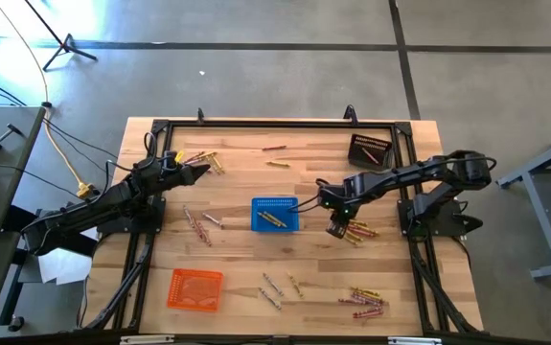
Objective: Sort crayons
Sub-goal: Put the red crayon into the black basket
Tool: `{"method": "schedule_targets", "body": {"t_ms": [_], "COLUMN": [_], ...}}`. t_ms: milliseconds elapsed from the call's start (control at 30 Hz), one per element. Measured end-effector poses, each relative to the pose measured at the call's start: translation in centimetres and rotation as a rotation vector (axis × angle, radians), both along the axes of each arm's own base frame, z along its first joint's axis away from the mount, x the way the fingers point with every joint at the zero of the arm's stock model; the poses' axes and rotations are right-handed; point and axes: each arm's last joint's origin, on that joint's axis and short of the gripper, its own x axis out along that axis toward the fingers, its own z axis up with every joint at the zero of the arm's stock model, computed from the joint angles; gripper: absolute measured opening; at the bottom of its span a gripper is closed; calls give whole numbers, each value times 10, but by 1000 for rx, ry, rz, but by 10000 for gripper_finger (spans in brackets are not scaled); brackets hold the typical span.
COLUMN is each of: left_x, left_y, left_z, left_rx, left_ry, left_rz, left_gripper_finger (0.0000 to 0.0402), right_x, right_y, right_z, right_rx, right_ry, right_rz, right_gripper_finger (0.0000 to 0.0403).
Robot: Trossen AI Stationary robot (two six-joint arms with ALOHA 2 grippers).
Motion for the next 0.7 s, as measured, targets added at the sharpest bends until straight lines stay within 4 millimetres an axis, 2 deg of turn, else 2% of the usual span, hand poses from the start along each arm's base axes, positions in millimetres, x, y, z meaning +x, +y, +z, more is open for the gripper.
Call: {"method": "schedule_targets", "body": {"t_ms": [433,700], "left_x": [0,0], "left_y": [0,0], "left_z": [0,0], "left_rx": [0,0], "left_ry": [0,0], "left_rz": [0,0], "left_gripper_finger": [101,101], "right_x": [9,9], "right_y": [0,0], "right_z": [-18,-20], "right_rx": [0,-14], "right_ry": [24,29], "right_rz": [8,28], "right_gripper_finger": [78,72]}}
